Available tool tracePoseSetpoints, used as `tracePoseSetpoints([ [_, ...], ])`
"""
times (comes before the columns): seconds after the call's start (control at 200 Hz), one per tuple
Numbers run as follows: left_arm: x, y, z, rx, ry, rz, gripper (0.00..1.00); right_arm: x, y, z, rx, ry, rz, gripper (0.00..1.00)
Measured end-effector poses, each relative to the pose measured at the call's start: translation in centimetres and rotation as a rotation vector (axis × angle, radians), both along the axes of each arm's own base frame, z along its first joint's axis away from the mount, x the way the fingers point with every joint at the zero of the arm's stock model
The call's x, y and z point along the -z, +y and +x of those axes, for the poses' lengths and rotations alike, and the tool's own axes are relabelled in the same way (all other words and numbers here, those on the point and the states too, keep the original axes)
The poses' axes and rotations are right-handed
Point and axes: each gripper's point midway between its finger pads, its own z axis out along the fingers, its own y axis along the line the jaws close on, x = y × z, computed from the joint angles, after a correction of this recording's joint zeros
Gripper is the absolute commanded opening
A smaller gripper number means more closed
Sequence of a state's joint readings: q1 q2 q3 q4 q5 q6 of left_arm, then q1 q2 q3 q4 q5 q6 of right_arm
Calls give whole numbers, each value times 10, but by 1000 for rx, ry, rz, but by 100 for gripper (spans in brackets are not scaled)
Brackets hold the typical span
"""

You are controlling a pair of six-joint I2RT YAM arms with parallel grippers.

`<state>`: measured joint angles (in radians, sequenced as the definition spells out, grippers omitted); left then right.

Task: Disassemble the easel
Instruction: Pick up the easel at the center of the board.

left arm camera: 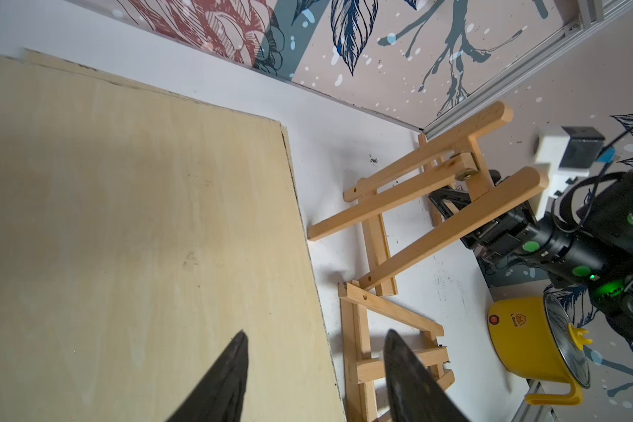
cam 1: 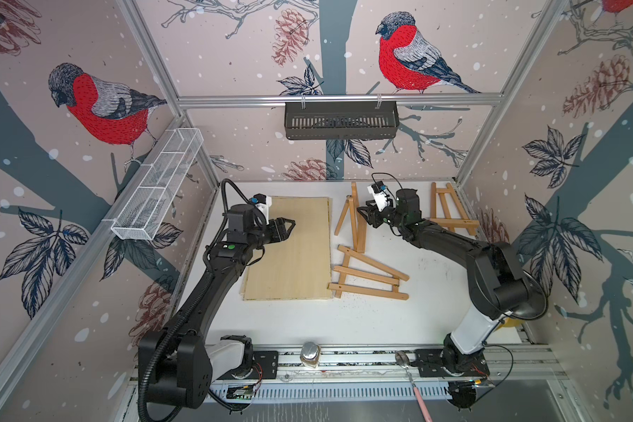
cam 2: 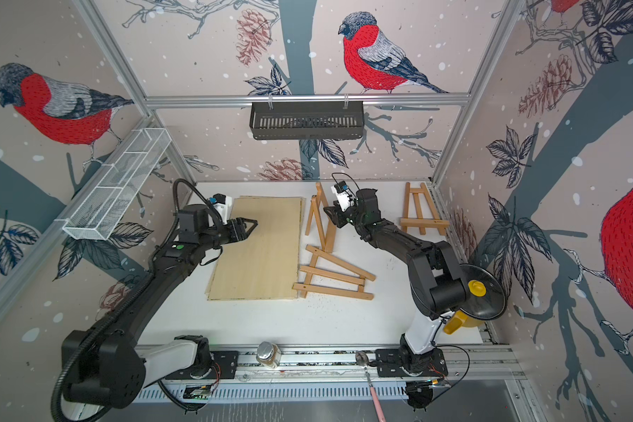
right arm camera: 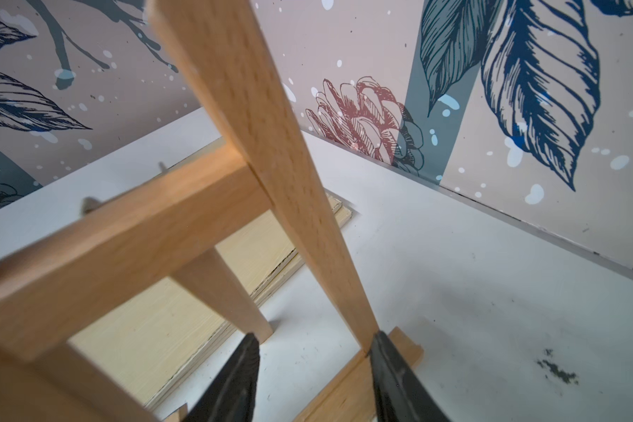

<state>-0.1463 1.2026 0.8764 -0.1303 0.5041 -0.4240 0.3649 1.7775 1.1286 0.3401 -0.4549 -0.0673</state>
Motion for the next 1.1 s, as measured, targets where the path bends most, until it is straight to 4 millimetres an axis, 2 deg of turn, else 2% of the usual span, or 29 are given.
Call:
tracePoseSetpoints([
  [0.055,-1,-6,2,4,-2,-16,58,0,3,7,-12,-16,-12,51],
  [0.34,-13,-4,10,-28,-34,-21,58,12,12,34,-46,-46,-77,51],
  [0.565,-18,-4,12,-29,-47,-21,58,22,7,44,-83,-33,-76,50],
  [0.715,-18,-5,14,-28,-45,-21,58,23,5,44,-129,-26,-47,49],
  [0.875,-16,-5,15,-29,-34,-25,58,19,17,44,-206,-33,-28,48],
  [1.101,-15,-5,16,-29,-38,-28,58,26,19,40,-238,-8,-20,38],
])
